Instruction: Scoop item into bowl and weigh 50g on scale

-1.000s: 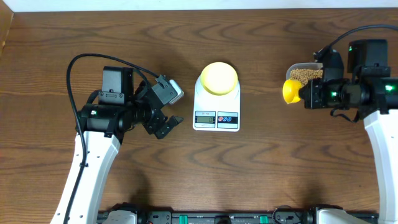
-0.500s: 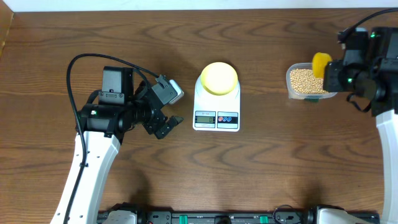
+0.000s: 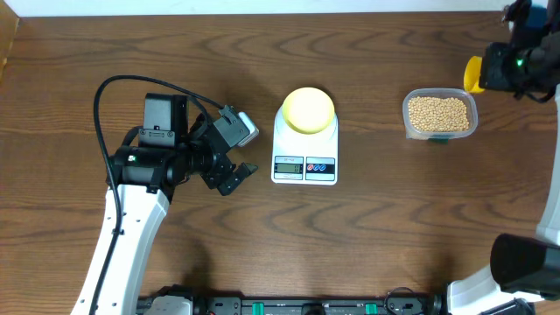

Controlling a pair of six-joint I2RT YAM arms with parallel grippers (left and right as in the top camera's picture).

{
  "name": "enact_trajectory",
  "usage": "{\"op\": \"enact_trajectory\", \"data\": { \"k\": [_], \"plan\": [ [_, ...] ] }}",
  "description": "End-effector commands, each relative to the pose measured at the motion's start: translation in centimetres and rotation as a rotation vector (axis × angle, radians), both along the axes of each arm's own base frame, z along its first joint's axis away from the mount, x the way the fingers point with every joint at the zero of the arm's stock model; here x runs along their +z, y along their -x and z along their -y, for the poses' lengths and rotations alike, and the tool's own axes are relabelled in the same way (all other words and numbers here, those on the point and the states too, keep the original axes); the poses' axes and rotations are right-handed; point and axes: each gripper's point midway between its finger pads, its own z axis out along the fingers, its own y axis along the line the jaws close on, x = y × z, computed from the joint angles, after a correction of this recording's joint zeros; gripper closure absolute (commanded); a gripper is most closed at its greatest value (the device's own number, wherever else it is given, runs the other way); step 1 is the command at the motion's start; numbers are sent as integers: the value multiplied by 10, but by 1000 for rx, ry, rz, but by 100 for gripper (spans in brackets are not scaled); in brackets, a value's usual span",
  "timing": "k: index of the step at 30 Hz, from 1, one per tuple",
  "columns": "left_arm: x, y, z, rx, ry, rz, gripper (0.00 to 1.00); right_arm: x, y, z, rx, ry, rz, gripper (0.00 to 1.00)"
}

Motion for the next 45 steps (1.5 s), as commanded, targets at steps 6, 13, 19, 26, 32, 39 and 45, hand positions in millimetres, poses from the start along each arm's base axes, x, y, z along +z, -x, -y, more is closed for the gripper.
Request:
{"op": "enact_trajectory", "data": {
  "k": [6, 13, 19, 26, 32, 39, 45],
  "plan": [
    [0, 1, 1, -17, 8, 4, 5, -39, -2, 16, 15, 84, -149, 99],
    [0, 1, 1, -17, 8, 4, 5, -61, -8, 26, 34, 133, -209, 99],
    [0, 1, 1, -18, 8, 4, 5, -75, -10, 26, 131, 165, -234, 99],
    [0, 1, 1, -17, 8, 4, 5, -99, -13, 25, 148, 158, -257, 99],
    [0, 1, 1, -18, 8, 4, 5, -117, -26, 19, 160, 149, -225, 99],
    [0, 1, 1, -17, 8, 4, 5, -129, -30, 22, 174, 218, -228, 99],
    [0, 1, 1, -18, 8, 4, 5, -147, -21, 28, 156, 251, -285, 99]
  ]
}}
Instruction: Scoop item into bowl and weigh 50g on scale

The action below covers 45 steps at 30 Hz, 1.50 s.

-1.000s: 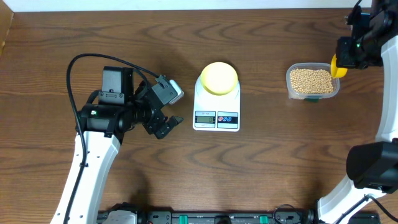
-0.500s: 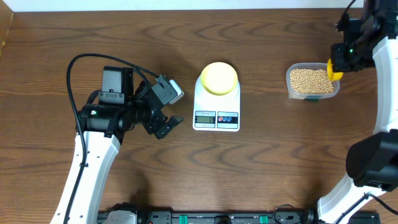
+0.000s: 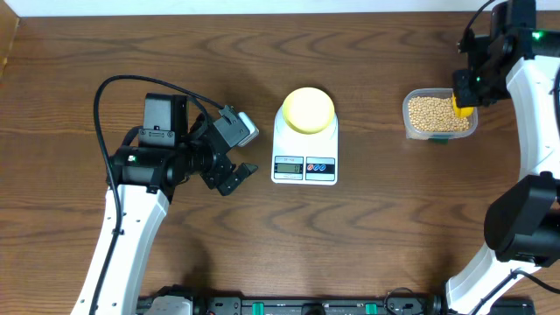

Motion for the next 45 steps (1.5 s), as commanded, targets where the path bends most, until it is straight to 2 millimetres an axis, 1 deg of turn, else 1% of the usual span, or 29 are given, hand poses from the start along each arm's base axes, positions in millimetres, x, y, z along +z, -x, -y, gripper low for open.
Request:
{"op": "enact_trajectory", "data": {
  "k": [1, 5, 9, 11, 12, 17, 22, 28, 35, 38, 45],
  "plan": [
    [0, 1, 1, -15, 9, 2, 5, -16, 5, 8, -15, 60, -43, 99],
    [0, 1, 1, -15, 9, 2, 5, -32, 10, 16, -77, 93, -59, 99],
    [0, 1, 1, -15, 9, 2, 5, -49, 16, 15, -107, 83, -80, 99],
    [0, 1, 1, -16, 9, 3, 5, -58, 19, 10, -100, 60, -93, 99],
    [0, 1, 1, -15, 9, 2, 5, -65, 21, 4, -94, 27, -100, 99],
    [0, 1, 1, -15, 9, 3, 5, -79, 26, -18, -85, -105, -112, 99],
    [0, 1, 1, -15, 9, 2, 5, -77, 21, -37, -78, -232, -92, 99],
    [0, 1, 1, -15, 9, 2, 5, -71, 17, -46, -85, -362, -68, 99],
    [0, 1, 1, -15, 9, 3, 5, -64, 16, -39, -122, -485, -44, 99],
    [0, 1, 1, -15, 9, 2, 5, -64, 17, -33, -141, -504, -40, 99],
    [0, 1, 1, -16, 9, 3, 5, -65, 23, -26, -172, -591, -37, 99]
  ]
}}
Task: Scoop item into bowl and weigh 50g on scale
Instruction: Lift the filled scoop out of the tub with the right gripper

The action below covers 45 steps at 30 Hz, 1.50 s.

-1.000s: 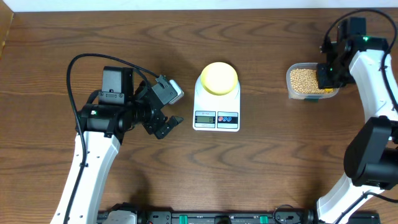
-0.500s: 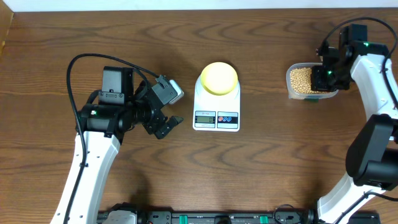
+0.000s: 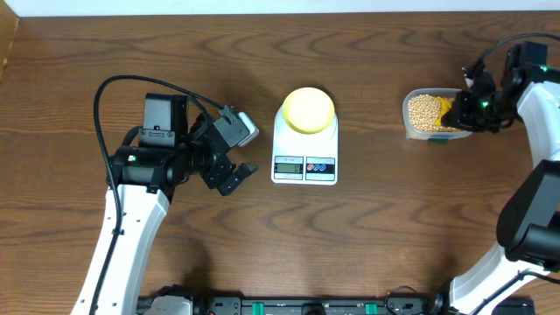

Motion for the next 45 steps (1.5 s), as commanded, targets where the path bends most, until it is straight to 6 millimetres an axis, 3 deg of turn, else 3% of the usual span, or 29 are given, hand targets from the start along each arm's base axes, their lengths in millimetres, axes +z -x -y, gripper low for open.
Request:
{"op": "enact_trajectory", "data": {
  "k": [1, 9, 18, 38, 45],
  "plan": [
    [0, 1, 1, -15, 9, 2, 5, -5, 6, -4, -19, -114, -9, 99],
    [0, 1, 1, -15, 9, 2, 5, -10, 16, 2, -78, -297, 26, 99],
    [0, 1, 1, -15, 9, 3, 5, 13, 11, 8, -89, -464, 139, 99],
    [0, 1, 1, -16, 9, 3, 5, 40, 20, 26, -152, -639, 213, 99],
    [0, 1, 1, -16, 9, 3, 5, 53, 20, 14, -122, -713, 244, 99]
  ]
}}
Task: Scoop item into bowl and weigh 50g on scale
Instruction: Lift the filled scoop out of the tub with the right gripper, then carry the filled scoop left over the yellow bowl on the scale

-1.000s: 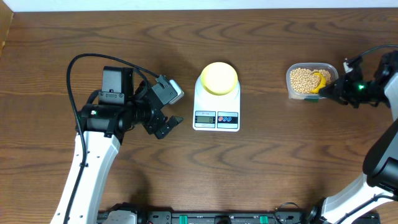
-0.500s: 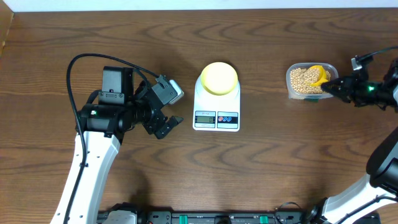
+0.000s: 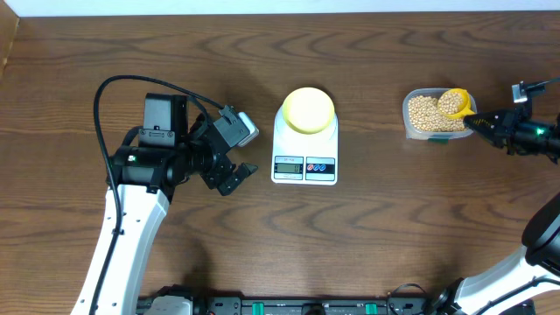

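A yellow bowl (image 3: 307, 110) stands on the white scale (image 3: 304, 166) at the table's middle. To its right is a clear container of beans (image 3: 429, 115). Over the container's right rim sits a yellow scoop (image 3: 453, 103), mouth up, with beans in it. My right gripper (image 3: 477, 122) is shut on the scoop's handle, its arm reaching in from the right edge. My left gripper (image 3: 244, 153) hangs open to the left of the scale, holding nothing.
The left arm's black cable (image 3: 131, 83) loops over the table at the left. The brown wooden table (image 3: 367, 236) stretches in front of the scale and the container.
The scoop was dipped among the beans in the container's right half. Now it lies mouth up at the right rim with beans in it, and the right wrist is further right and lower.
My right gripper held the yellow scoop off to the right of the container. Then the scoop was at the container's right edge, then down among the beans. Now it holds beans at the rim. The left arm, bowl and scale have stayed put.
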Controlling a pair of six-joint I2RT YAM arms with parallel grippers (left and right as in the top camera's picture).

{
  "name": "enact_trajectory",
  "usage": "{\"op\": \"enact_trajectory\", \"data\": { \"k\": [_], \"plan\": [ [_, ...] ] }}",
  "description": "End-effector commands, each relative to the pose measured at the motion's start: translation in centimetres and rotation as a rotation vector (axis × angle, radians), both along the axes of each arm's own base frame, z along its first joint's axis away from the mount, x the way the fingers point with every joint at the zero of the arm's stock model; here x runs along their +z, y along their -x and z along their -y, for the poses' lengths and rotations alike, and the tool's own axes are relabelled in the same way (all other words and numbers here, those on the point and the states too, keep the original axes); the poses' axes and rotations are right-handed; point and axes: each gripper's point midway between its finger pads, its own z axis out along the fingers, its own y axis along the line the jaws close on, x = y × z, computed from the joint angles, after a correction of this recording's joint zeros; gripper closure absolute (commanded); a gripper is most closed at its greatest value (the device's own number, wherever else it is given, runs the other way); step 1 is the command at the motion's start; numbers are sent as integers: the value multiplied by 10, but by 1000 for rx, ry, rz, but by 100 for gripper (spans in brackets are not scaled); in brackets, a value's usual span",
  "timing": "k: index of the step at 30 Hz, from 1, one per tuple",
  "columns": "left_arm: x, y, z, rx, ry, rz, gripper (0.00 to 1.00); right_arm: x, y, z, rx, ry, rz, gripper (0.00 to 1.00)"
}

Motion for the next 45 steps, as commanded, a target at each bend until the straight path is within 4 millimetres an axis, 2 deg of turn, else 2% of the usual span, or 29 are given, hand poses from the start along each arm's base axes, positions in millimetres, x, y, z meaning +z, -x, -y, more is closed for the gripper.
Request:
{"op": "enact_trajectory", "data": {
  "k": [1, 5, 11, 18, 23, 25, 27, 38, 45],
  "plan": [
    [0, 1, 1, -15, 9, 2, 5, 9, -2, -17, 39, -75, 44, 99],
    [0, 2, 1, -15, 8, 2, 5, 14, -4, -38, 88, -106, 54, 99],
    [-5, -2, -9, 20, -54, 7, 5, 29, -10, -73, 164, -185, 104, 99],
    [-5, -2, -9, 20, -54, 7, 5, 32, -10, -112, 253, -208, 91, 99],
    [-5, -2, -9, 20, -54, 7, 5, 28, -6, -149, 356, -170, 76, 99],
    [-5, -2, -9, 20, -54, 7, 5, 32, -8, -170, 405, -161, 79, 99],
    [-5, -2, -9, 20, -54, 7, 5, 37, -11, -181, 428, -155, 88, 99],
    [-5, -2, -9, 20, -54, 7, 5, 53, -30, -243, 527, 107, 124, 99],
    [-5, -2, -9, 20, -54, 7, 5, 36, -33, -259, 536, 323, 118, 99]
  ]
}}
